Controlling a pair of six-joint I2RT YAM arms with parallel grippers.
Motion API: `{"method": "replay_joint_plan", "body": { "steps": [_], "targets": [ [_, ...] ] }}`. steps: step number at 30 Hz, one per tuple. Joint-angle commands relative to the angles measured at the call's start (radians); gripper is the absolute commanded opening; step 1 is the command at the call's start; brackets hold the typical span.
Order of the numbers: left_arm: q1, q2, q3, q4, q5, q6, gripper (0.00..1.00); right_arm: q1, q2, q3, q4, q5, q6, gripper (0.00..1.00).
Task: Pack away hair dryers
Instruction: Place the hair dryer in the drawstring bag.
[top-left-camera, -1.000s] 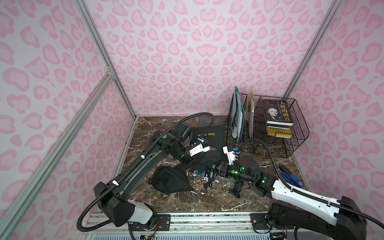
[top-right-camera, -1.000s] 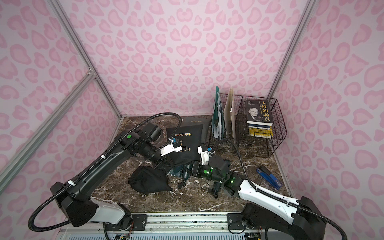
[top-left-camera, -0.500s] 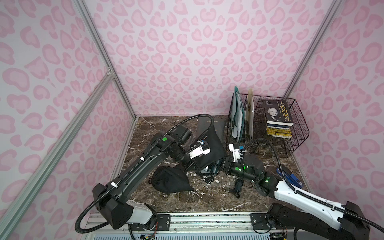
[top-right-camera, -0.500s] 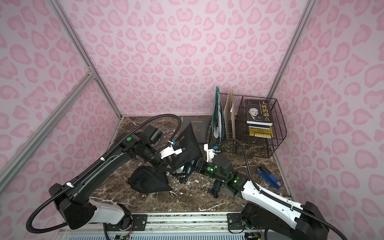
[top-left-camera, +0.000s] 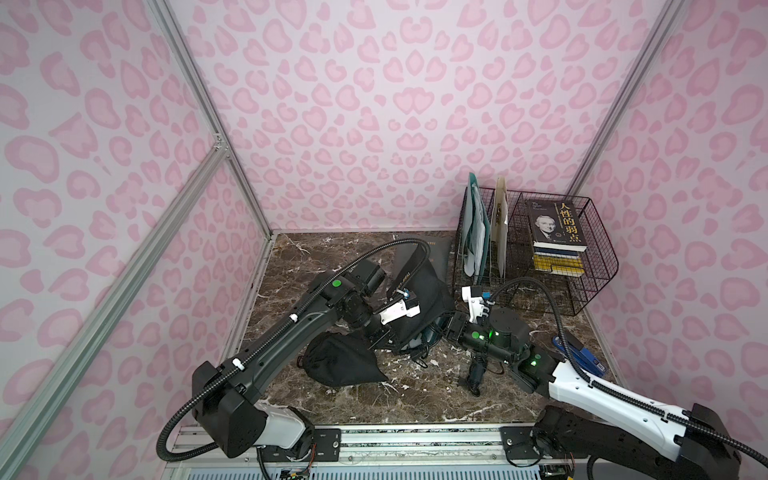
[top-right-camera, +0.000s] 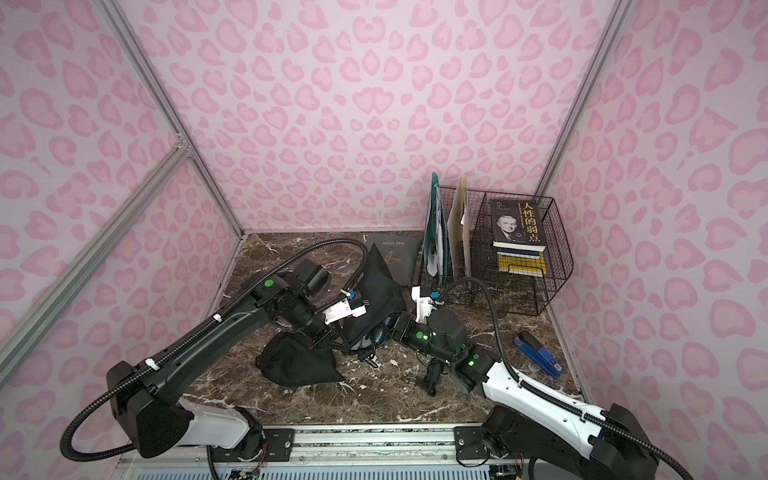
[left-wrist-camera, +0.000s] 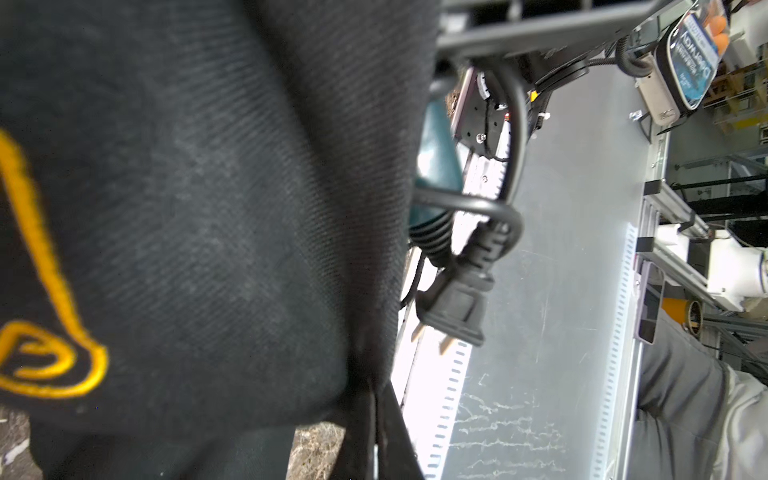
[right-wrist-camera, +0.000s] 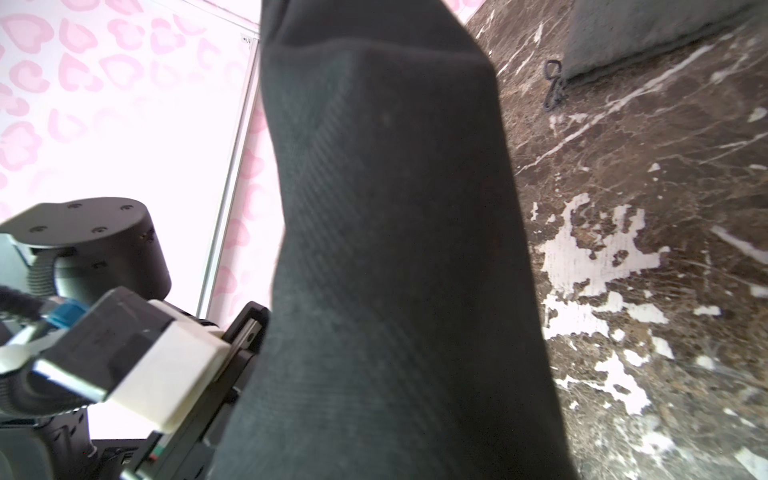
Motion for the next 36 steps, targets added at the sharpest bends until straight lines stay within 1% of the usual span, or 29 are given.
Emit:
{"method": "replay_joint_plan", "body": {
  "steps": [1,4,8,11,13,21,24,27,30,34,36],
  "targets": [
    [0.000,-0.020,-0.008,-0.042,-0.007,0.012,0.02,-0.015,-0.023,-0.018,0.126,0.051,0.033,0.00],
    [0.000,-0.021,0.001,-0.058,0.024,0.015,0.02,-0.019,-0.031,-0.027,0.118,0.077,0.046,0.00],
    [-0.007,-0.012,0.007,-0.092,0.075,0.032,0.02,-0.019,-0.029,-0.046,0.159,0.098,0.078,0.00],
    [-0.033,-0.016,-0.005,-0.097,0.047,0.043,0.02,-0.019,-0.028,-0.054,0.188,0.114,0.095,0.00],
    [-0.044,-0.024,-0.006,-0.098,0.046,0.047,0.02,-0.019,-0.030,-0.042,0.172,0.123,0.091,0.00],
    [-0.056,-0.039,0.007,-0.137,0.114,0.063,0.02,-0.017,-0.035,-0.042,0.168,0.174,0.107,0.00],
    [-0.058,-0.040,0.015,-0.151,0.144,0.069,0.02,-0.011,-0.032,-0.055,0.197,0.192,0.126,0.00],
    [-0.061,-0.035,0.000,-0.136,0.122,0.064,0.02,-0.004,-0.022,-0.053,0.212,0.203,0.146,0.00],
    [-0.065,-0.045,-0.022,-0.107,0.074,0.060,0.02,0.009,-0.018,-0.045,0.217,0.216,0.148,0.00],
    [-0.066,-0.065,-0.084,-0.059,-0.018,0.075,0.02,0.010,-0.023,-0.035,0.207,0.201,0.150,0.00],
    [-0.065,-0.069,-0.107,-0.052,-0.035,0.080,0.02,0.009,-0.030,-0.034,0.194,0.203,0.149,0.00]
  ]
}}
